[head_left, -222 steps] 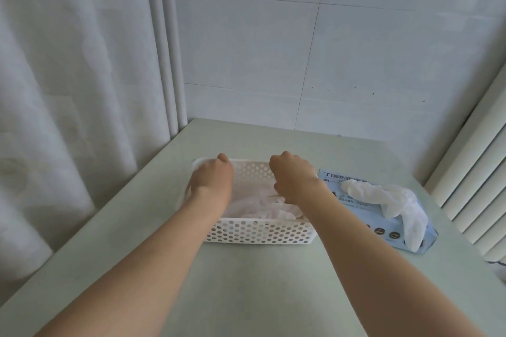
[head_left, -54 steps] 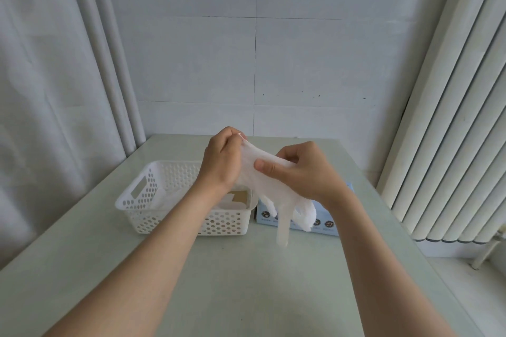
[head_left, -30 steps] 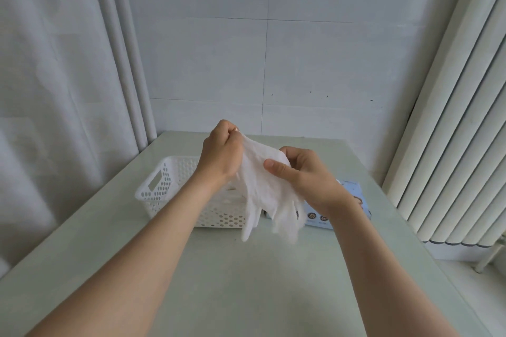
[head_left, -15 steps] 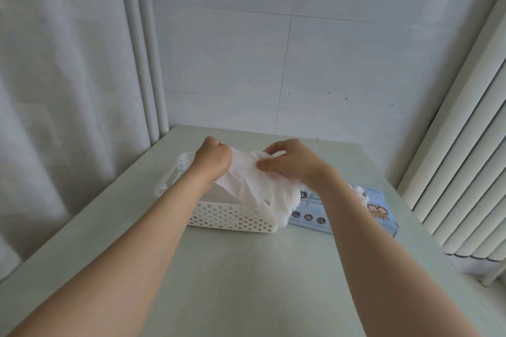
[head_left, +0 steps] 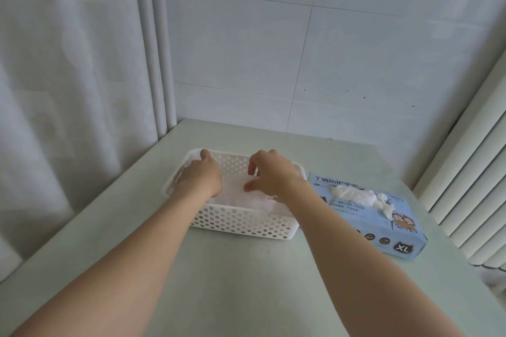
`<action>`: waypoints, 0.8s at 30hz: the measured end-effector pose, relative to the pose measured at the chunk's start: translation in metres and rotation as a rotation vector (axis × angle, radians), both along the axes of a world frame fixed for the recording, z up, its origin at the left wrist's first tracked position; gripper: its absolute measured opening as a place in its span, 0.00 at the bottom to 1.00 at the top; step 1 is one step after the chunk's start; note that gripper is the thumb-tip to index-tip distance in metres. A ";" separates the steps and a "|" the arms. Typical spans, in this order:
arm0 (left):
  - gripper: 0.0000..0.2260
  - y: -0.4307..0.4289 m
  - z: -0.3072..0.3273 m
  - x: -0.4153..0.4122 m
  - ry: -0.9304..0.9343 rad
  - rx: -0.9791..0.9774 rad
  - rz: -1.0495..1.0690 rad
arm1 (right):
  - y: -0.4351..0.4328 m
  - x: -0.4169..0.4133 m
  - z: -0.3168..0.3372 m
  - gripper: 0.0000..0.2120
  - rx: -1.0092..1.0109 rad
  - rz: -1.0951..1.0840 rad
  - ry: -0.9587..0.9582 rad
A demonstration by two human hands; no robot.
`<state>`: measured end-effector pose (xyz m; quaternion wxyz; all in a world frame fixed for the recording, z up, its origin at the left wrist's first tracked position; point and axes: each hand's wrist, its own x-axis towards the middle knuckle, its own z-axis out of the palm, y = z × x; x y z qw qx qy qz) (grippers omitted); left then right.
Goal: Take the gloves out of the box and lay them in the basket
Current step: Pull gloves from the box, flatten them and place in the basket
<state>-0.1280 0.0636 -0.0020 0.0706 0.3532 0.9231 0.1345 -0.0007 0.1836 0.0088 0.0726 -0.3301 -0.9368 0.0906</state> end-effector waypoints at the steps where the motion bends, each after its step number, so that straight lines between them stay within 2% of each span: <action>1: 0.27 0.000 0.000 0.001 0.036 -0.012 0.001 | -0.001 0.000 -0.001 0.21 0.061 0.008 -0.020; 4: 0.18 0.002 0.002 0.004 0.175 0.001 -0.004 | -0.007 -0.002 0.001 0.21 0.300 0.068 -0.094; 6: 0.15 0.003 0.004 0.004 0.297 0.016 -0.063 | -0.010 -0.003 0.006 0.16 0.389 0.089 -0.089; 8: 0.14 0.005 0.003 0.001 0.348 -0.013 -0.152 | -0.013 0.000 0.012 0.13 0.305 0.084 -0.074; 9: 0.14 0.007 0.001 -0.002 0.303 -0.033 -0.185 | -0.012 0.004 0.013 0.13 0.211 0.078 -0.100; 12: 0.13 0.008 -0.004 -0.006 0.023 -0.152 -0.229 | -0.013 0.017 0.005 0.18 -0.058 0.084 -0.284; 13: 0.15 0.007 -0.003 -0.005 -0.045 -0.199 -0.242 | -0.013 0.020 -0.001 0.18 -0.103 0.086 -0.290; 16: 0.21 0.009 0.000 -0.001 -0.135 -0.242 -0.245 | -0.012 0.027 -0.008 0.17 -0.107 0.082 -0.116; 18: 0.23 0.012 0.003 0.004 -0.119 -0.204 -0.228 | -0.014 0.032 -0.006 0.13 -0.013 0.065 0.013; 22: 0.13 0.020 0.013 0.029 -0.062 0.061 -0.281 | -0.019 0.053 -0.006 0.03 0.035 0.002 0.387; 24: 0.13 0.025 0.019 0.046 -0.049 0.225 -0.344 | -0.017 0.071 -0.010 0.04 0.052 -0.027 0.547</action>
